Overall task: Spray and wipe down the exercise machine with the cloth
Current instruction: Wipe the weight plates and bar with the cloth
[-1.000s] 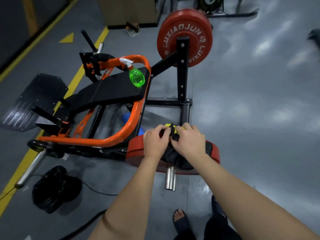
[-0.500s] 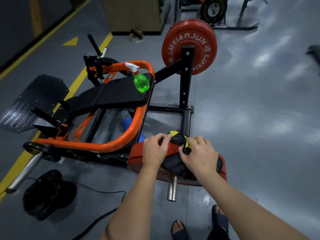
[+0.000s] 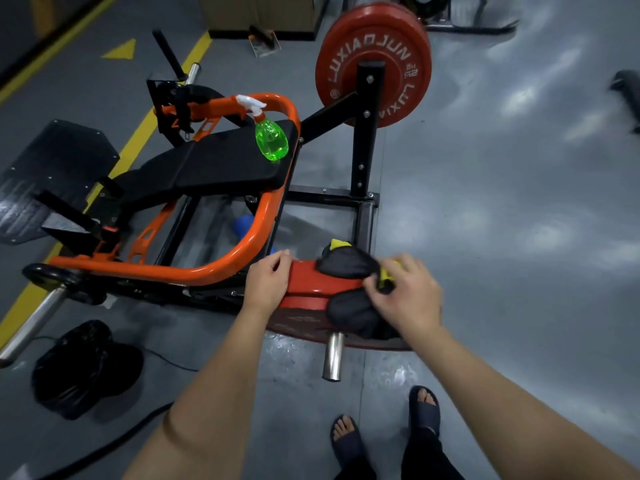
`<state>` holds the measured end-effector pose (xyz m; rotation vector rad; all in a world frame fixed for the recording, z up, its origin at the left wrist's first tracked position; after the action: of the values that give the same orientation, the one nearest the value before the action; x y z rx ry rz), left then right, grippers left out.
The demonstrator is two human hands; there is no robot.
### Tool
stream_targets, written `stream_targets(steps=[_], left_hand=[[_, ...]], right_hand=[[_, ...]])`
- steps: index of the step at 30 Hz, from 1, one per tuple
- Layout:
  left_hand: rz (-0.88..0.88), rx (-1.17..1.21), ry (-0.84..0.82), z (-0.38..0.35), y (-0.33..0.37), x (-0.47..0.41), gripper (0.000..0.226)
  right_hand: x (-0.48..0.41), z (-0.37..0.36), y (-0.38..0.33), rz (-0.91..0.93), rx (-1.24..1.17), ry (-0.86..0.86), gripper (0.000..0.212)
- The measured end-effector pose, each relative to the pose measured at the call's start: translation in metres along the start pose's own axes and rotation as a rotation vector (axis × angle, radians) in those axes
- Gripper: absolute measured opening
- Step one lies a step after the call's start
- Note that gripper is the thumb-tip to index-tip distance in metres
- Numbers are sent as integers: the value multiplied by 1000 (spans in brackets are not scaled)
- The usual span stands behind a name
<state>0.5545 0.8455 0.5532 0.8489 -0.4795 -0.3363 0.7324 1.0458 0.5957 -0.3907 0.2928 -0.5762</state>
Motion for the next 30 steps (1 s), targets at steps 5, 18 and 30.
stream_targets(steps=[5,18,30], left_hand=[[67,43,21,5,-8,-2,46],[149,36,63,17,-24,-8,44],[-6,298,98,-35,66,14,18]], right_hand=[[-15,0,17,-515,34,-115,31],[-18,-24,-76,122,174,-49,24],[-39,-18,-75,12,21,-245,25]])
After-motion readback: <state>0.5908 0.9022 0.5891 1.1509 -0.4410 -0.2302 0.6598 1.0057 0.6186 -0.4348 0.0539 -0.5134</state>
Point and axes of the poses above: each hand's wrist, its own x-axis away from the middle knuckle, its own z-axis out of the back of the hand, y = z × x, the point moved 5 cm from there along -x, towards the middle knuckle, and after that the axes turned 9 degrees about -y, right-handed, at the moved point
